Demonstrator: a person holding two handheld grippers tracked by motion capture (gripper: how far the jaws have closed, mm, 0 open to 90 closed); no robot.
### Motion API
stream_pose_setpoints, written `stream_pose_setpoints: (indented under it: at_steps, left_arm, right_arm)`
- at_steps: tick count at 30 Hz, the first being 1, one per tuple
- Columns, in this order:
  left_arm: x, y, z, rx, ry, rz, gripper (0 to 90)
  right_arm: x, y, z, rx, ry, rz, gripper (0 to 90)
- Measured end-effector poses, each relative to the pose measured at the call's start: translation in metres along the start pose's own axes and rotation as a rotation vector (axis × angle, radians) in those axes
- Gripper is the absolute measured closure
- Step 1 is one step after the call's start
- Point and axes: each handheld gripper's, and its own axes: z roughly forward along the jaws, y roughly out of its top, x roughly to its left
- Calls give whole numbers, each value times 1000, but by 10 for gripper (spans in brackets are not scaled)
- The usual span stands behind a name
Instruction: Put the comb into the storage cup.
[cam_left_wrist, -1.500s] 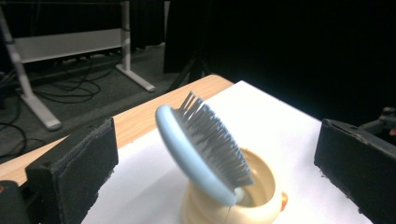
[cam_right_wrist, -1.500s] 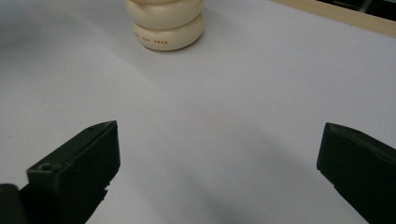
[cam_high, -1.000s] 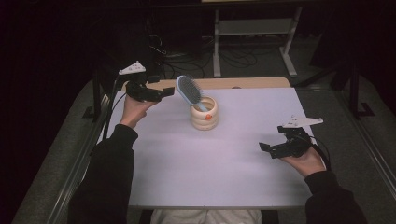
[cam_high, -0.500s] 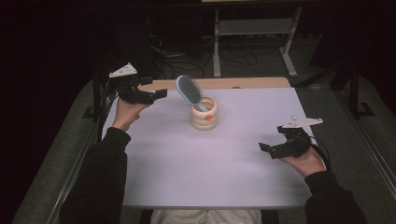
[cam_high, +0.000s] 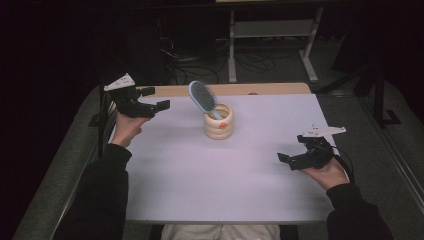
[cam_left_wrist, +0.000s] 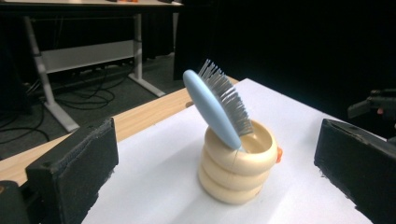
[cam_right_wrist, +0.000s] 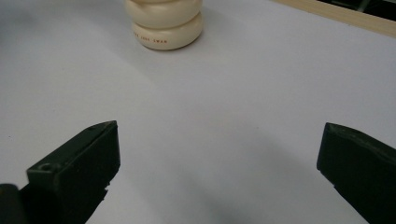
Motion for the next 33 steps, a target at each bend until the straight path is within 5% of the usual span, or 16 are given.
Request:
stream_pose_setpoints:
  at_steps: [33]
  left_arm:
    - [-2,-40,-47,-35,37,-7,0]
  right_arm:
    - [-1,-3,0,14,-6,6,0]
